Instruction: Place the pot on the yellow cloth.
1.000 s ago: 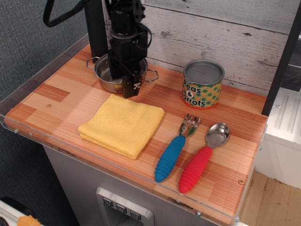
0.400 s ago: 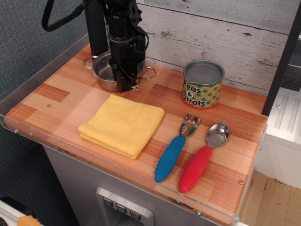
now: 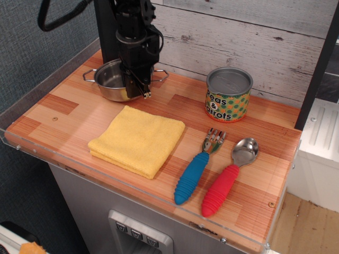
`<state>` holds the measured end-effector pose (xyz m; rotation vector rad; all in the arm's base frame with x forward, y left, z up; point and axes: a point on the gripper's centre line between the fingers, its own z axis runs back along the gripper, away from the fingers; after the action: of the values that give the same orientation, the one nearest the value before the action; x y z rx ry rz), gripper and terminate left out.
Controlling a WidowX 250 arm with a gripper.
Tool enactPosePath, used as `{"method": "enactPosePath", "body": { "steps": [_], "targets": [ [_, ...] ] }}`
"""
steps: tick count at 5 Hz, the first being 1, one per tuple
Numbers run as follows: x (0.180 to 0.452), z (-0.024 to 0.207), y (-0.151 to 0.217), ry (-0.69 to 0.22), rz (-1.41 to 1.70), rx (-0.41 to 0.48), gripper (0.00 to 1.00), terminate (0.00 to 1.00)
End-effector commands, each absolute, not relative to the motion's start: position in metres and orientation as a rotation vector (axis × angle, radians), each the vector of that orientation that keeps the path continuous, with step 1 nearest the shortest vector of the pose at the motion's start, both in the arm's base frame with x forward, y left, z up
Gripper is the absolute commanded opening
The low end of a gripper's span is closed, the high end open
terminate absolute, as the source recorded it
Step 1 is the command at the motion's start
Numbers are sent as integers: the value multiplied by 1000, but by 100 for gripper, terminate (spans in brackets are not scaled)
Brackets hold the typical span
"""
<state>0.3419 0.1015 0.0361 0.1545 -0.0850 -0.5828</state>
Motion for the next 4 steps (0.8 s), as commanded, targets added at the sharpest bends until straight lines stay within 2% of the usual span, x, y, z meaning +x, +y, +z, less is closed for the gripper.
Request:
{"method": "enactPosePath", "body": {
  "steps": [1,4],
  "targets": [
    [339,77,89,-104,-525,237,0,0],
    [313,70,66,-12,-370,183,0,0]
  ]
}}
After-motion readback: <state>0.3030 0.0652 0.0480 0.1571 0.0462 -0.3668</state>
